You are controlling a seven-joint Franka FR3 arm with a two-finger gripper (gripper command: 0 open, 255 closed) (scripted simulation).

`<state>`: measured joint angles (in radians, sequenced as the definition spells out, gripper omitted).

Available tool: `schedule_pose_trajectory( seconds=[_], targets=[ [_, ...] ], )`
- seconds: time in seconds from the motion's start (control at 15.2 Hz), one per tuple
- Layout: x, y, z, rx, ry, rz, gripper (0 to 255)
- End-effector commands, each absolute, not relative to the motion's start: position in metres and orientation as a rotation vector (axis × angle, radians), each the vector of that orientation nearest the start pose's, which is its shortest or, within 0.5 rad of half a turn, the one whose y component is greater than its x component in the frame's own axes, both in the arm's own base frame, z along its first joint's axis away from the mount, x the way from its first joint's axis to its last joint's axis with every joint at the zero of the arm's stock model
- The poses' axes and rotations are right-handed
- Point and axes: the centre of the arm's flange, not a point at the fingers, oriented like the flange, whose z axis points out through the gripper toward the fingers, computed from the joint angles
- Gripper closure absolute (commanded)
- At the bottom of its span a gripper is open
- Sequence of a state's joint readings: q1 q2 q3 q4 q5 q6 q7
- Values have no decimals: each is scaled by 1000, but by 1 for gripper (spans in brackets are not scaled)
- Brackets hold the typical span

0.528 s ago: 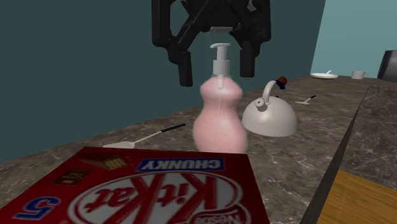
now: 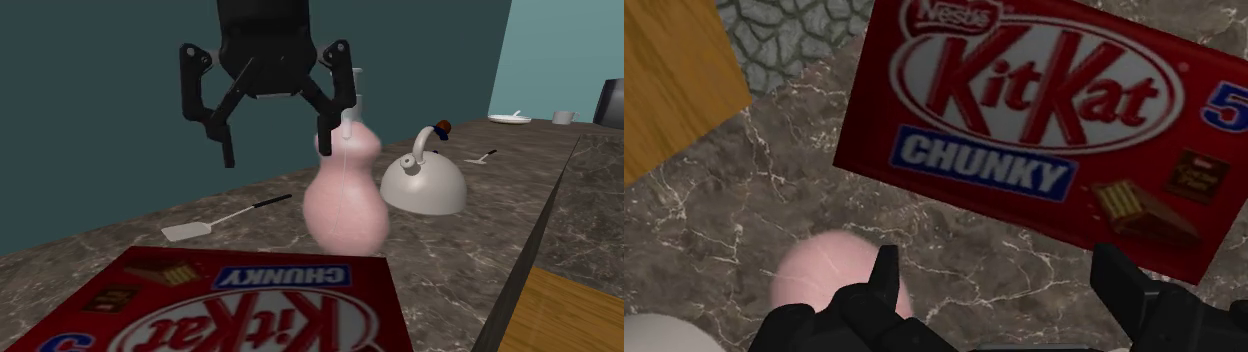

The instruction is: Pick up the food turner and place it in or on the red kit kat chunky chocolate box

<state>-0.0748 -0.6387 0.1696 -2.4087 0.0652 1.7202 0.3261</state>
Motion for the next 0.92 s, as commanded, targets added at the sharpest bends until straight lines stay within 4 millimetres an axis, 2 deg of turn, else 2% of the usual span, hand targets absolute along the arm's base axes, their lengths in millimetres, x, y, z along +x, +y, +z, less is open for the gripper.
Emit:
schedule_pose_trajectory(
  seconds=[0.0,0.46,0.86],
  targets=[
    [372,60,513,-3133,579,62,0],
    [449,78,471,-3021,1014,20,0],
    [518,76,437,-2876,1371,-16,0]
  ],
)
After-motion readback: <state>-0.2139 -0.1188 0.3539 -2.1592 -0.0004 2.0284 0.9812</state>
